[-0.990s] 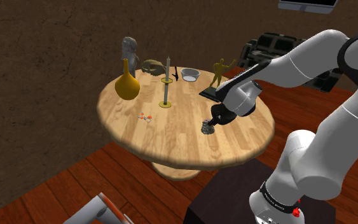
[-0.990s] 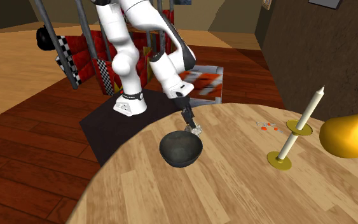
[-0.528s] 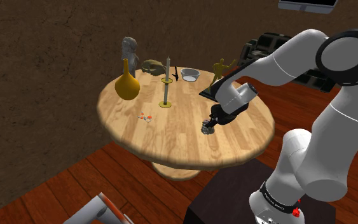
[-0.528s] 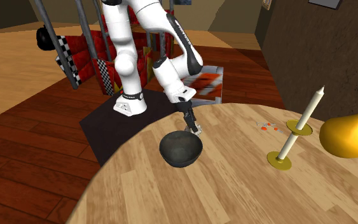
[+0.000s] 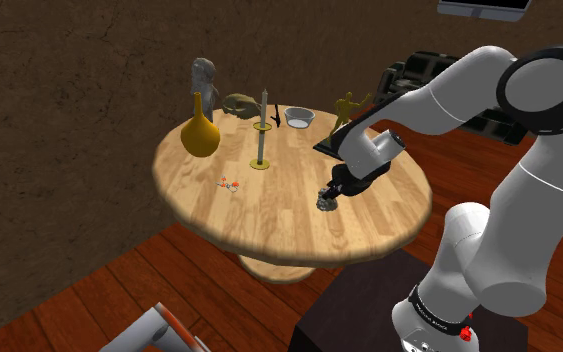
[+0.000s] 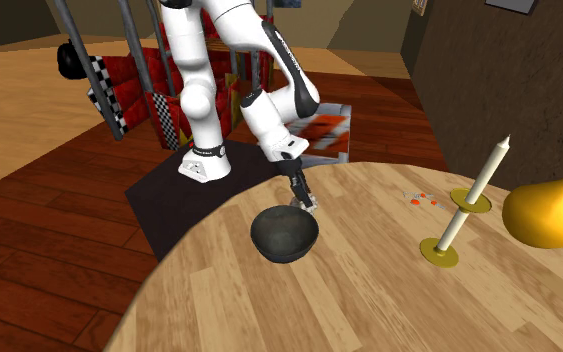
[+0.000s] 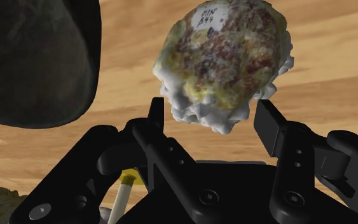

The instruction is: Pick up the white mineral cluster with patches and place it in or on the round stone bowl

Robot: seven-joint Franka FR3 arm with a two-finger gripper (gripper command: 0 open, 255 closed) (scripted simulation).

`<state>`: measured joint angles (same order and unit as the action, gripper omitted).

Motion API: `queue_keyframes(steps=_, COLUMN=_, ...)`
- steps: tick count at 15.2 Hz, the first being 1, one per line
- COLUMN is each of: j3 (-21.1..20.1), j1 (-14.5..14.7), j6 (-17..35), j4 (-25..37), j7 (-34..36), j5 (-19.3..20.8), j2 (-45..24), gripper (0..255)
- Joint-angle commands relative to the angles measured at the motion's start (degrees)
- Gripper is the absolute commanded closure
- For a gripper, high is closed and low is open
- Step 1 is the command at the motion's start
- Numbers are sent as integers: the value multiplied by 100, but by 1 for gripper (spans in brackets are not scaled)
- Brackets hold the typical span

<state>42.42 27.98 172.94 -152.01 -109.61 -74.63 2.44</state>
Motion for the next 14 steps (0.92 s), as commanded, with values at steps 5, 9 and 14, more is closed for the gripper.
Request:
queue_keyframes(steps=5, j3=0, j1=-4, j6=16, j4=-20, j7=29, j5=28, j2=10, gripper=255)
queue_keyframes(steps=9, j3=-62, j1=-135, j6=120, j4=-184, j7=816, j5=953, j2=285, gripper=255)
queue_keyframes(steps=14, j3=-903, j1=-1272, j6=65, j4=-530, j7=2792, j5=3269, j2=856, gripper=255)
